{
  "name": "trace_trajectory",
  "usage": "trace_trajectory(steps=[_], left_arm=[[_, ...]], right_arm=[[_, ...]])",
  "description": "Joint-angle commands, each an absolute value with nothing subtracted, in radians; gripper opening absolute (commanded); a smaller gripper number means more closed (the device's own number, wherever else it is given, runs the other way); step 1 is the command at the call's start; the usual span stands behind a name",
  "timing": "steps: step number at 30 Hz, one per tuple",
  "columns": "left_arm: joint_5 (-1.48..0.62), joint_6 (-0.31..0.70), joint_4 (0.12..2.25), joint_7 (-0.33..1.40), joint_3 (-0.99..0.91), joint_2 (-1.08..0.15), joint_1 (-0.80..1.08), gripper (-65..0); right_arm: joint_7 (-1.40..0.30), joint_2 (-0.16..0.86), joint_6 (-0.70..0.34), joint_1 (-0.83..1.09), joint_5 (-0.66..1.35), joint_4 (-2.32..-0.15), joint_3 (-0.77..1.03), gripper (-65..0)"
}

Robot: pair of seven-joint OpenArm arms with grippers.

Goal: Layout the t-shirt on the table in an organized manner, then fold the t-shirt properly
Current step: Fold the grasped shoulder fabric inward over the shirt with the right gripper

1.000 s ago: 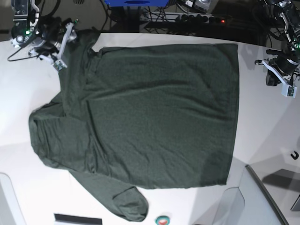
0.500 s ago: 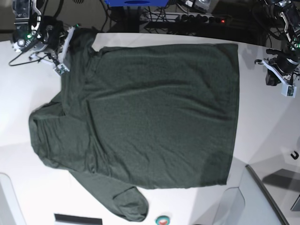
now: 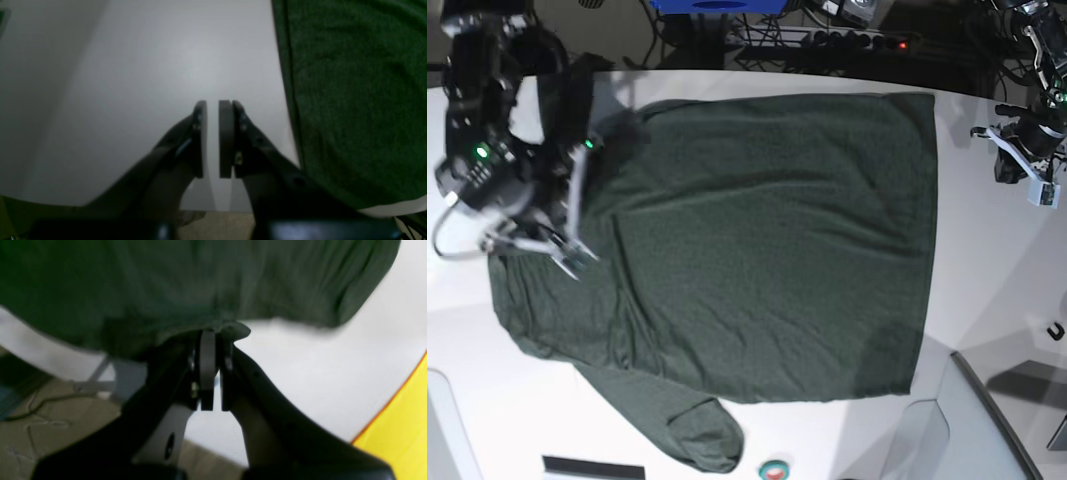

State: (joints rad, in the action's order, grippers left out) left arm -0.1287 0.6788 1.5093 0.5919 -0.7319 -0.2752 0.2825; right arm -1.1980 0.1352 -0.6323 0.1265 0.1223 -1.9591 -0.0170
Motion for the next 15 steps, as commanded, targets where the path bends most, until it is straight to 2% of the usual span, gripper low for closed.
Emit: trace_trajectory(steps=[1,6,11,13,15], left_arm=[[-0.139,0.674,1.529,0.576,-0.739,-0.292,0.282,-58.7],[-0.139,0.674,1.529,0.578,-0.739,-0.289,0.282,-58.7],[-0.139,0.674,1.529,0.578,-0.737,-0.288,0.282,-58.7],[-0.139,0.674,1.529,0.578,-0.737,-0.286,0.282,-58.7],[-0.139,0.674,1.529,0.578,-0.737,-0.286,0.283,-58.7]], right_arm=[[-1.196,0.137,-0.634,0.093,0.122,-1.977,-0.041,-64.4],[-1.202,0.079,-0.584,-0.015,0.122,-1.942,-0.153,-64.4],[-1.164,-0.008,-0.581,-0.145,0.122,-1.718,-0.197,-63.5],[-1.130,-0.041,-0.581,-0.180,0.122,-1.623,-0.199,-57.8],[-1.112,-0.050,-0.581,-0.202,0.122,-1.581,-0.199,-46.7]])
